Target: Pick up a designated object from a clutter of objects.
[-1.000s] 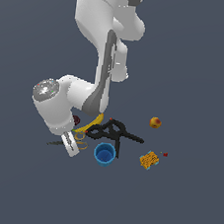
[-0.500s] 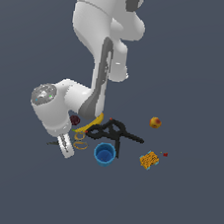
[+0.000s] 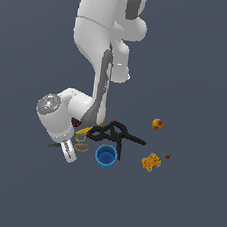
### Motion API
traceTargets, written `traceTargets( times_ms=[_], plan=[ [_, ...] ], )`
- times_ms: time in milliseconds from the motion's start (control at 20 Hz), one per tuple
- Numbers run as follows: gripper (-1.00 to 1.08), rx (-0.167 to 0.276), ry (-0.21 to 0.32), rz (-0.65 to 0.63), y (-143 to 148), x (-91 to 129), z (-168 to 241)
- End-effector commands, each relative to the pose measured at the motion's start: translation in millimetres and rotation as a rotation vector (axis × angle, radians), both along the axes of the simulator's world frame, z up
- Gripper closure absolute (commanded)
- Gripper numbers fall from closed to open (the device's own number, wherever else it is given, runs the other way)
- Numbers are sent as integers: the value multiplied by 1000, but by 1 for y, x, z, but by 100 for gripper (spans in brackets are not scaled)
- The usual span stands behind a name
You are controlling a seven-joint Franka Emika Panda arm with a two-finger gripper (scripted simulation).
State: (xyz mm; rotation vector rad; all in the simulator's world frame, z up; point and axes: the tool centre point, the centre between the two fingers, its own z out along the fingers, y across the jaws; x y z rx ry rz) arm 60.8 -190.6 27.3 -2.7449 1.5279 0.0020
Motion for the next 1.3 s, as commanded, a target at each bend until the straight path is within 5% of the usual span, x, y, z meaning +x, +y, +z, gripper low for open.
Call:
traceTargets(
  times_ms=[0, 200, 250, 1250],
  plan=[
    [-92, 0, -1, -1, 0, 0, -10],
    [-92, 0, -1, -1, 0, 1, -14],
    [108, 0, -1, -1, 0, 1, -14],
    [108, -1, -1, -2, 18, 7, 16]
  ],
)
